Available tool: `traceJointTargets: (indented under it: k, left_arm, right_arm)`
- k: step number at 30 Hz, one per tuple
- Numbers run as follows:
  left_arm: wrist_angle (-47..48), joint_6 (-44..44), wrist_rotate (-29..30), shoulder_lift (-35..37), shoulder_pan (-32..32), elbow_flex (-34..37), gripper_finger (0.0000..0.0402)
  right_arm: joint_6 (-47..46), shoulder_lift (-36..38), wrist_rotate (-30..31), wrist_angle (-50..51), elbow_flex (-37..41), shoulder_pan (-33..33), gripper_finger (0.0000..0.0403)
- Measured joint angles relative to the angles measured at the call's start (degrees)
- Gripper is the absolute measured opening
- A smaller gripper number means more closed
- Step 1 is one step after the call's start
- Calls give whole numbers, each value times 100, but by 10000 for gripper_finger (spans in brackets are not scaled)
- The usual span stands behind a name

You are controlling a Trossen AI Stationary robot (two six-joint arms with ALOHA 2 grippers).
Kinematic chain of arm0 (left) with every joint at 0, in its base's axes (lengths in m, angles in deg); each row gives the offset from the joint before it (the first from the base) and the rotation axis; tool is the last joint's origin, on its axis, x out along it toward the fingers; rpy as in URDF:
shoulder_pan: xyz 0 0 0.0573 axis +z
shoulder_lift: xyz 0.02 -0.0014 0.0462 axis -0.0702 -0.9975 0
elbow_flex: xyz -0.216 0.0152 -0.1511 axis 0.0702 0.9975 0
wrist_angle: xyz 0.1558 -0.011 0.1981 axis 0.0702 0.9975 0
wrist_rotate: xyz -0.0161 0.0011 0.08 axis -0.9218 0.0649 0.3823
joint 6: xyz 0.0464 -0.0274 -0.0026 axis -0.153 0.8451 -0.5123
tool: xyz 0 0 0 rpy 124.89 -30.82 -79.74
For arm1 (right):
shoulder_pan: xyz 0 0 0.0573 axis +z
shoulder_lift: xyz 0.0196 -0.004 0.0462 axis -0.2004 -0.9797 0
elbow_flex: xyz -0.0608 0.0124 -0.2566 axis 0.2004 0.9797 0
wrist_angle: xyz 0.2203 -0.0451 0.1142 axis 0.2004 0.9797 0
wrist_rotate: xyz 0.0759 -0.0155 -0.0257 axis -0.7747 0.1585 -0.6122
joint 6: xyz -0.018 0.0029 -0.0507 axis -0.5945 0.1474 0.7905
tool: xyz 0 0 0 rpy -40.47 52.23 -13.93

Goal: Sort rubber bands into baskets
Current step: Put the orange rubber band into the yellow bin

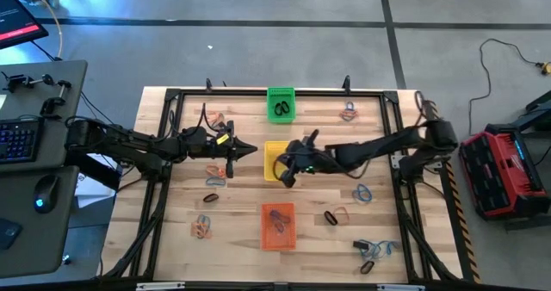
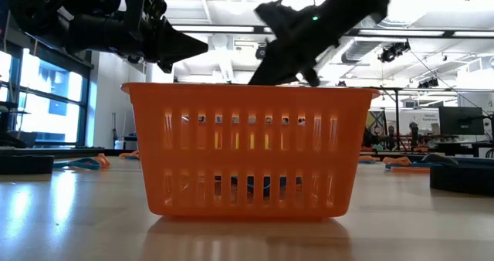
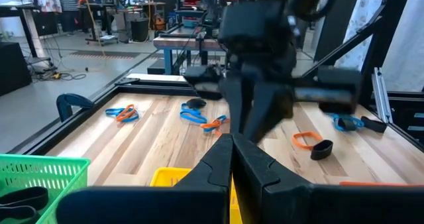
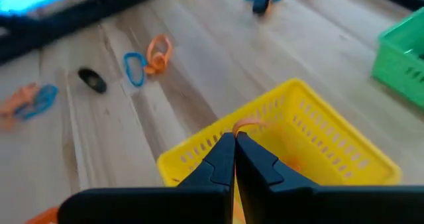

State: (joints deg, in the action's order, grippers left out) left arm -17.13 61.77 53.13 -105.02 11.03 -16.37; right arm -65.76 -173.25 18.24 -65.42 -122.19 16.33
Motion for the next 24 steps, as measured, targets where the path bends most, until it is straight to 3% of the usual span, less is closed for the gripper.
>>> traceJointTargets:
  k: [10,21,24]
  left_arm:
    - [2,1,-4,0,-49,0,0]
    - [4,-2,-7,0,-55,0,0]
    - [4,-2,-7,0,-55,0,0]
  right_arm:
    - [12,-1173,-235,734,-731,-261,0]
    - [355,-1261,-385,749,-777,-323,1]
    - [494,-1256,-406,749,-779,-312,17]
